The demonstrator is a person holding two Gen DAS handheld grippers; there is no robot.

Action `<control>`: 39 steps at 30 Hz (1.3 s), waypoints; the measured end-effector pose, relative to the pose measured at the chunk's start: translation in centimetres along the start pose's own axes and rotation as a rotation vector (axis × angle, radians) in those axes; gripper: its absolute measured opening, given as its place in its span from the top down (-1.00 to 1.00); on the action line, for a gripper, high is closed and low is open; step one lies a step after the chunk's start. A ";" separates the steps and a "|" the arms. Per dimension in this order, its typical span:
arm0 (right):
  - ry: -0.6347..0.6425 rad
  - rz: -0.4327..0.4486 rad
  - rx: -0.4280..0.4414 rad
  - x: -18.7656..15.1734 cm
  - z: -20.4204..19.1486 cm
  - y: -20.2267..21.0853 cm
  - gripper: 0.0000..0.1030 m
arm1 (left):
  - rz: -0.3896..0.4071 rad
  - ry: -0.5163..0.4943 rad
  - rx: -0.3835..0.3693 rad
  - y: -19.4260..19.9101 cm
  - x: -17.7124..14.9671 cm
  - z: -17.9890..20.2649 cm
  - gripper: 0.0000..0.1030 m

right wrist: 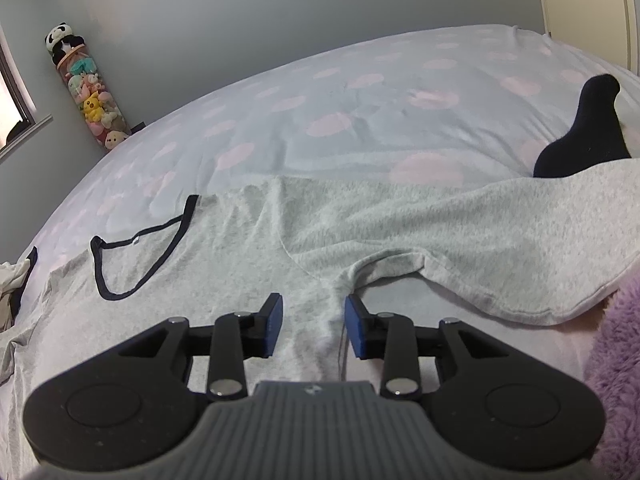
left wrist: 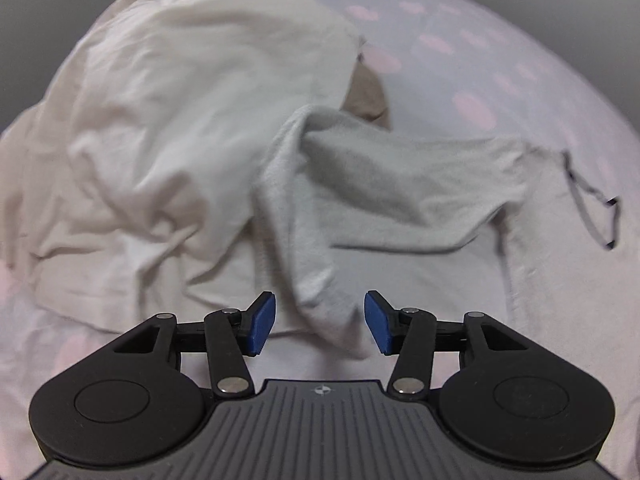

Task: Fold clothes

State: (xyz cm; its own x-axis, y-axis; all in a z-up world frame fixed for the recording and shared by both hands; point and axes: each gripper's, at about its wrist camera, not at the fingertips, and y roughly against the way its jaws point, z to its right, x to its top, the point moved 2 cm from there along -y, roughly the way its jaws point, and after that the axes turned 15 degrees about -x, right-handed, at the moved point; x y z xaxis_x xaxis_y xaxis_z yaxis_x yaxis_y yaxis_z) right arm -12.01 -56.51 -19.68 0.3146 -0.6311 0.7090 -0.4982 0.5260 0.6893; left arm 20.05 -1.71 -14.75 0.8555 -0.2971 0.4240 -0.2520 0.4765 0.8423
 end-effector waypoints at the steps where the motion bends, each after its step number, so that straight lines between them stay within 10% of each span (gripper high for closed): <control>1: 0.002 -0.002 0.002 0.0 -0.1 0.0 0.27 | -0.017 -0.008 0.020 -0.1 -0.1 0.0 0.08; 9: 0.006 -0.004 0.002 -0.1 -0.2 -0.1 0.24 | -0.152 -0.166 0.112 -1.3 -2.0 0.4 0.13; 16: 0.016 -0.012 0.006 -0.3 -0.6 -0.3 0.22 | -0.067 -0.232 0.126 -1.9 -1.1 0.8 0.23; 22: 0.023 -0.005 0.009 -0.3 -0.8 -0.2 0.21 | -0.074 -0.238 0.154 -2.8 -0.5 0.8 0.94; 39: 0.021 0.005 0.035 0.5 -1.4 -0.1 0.20 | 0.244 -0.206 0.010 13.4 8.7 6.8 0.97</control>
State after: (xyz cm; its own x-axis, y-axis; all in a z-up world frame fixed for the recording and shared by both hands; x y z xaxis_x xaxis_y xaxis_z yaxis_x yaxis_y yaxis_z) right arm -10.66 -56.06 -19.17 0.3286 -0.6167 0.7153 -0.5279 0.5081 0.6806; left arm 21.09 -3.56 2.48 0.6595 -0.3369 0.6719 -0.4438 0.5469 0.7099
